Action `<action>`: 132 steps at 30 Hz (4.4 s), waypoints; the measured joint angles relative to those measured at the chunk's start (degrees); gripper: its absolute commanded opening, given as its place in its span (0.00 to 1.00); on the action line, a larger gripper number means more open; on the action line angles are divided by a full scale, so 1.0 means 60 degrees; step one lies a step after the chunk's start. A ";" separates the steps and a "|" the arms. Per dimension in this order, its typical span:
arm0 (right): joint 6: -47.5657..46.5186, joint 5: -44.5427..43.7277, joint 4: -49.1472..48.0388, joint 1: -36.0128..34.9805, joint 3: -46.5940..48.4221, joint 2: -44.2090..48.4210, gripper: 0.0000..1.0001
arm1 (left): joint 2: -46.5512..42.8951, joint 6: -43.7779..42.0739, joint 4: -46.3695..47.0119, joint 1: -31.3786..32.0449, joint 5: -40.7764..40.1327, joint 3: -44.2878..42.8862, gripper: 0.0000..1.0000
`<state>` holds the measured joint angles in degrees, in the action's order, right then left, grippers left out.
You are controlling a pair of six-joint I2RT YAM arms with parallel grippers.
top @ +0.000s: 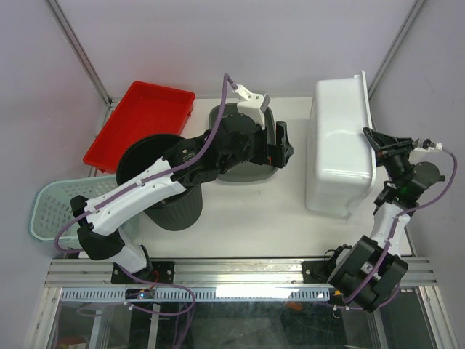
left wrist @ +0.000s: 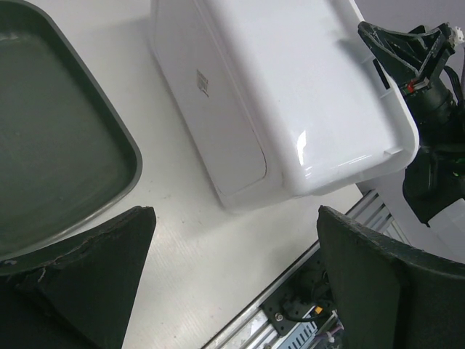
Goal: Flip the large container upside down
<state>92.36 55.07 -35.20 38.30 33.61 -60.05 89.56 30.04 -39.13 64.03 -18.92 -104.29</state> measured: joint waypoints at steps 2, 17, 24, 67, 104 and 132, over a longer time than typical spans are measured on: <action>0.0495 -0.0200 -0.0539 0.0029 -0.0211 0.0007 0.00 | 0.0000 0.0000 0.0004 0.0000 0.0000 0.0000 0.99; 0.3570 -0.1184 -0.3814 -0.1166 -0.1056 -0.0940 0.00 | 0.0095 0.0047 0.0029 0.0000 0.0033 -0.0004 0.99; 0.4113 -0.1891 -0.4521 -0.2412 -0.1330 -0.1297 0.00 | 0.0095 0.0066 0.0029 0.0000 0.0040 -0.0004 0.99; 0.3909 -0.3198 -0.1989 -0.2517 -0.1249 -0.0142 0.06 | 0.2630 0.0204 0.0517 -0.0004 0.1257 -0.0066 0.99; -1.1803 -0.6138 1.3103 -0.3625 0.6229 0.0539 0.68 | 0.3570 -0.0018 0.1042 -0.0066 0.2484 -0.0357 0.99; -1.3730 -1.1446 1.4655 -0.7053 0.7690 0.0015 0.14 | 0.4102 -0.0015 0.1107 -0.0066 0.2951 -0.0364 0.99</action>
<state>9.98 -13.61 52.73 -4.01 79.75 -59.96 114.17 29.95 -32.49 63.64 -1.21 -106.48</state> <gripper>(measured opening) 0.259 0.990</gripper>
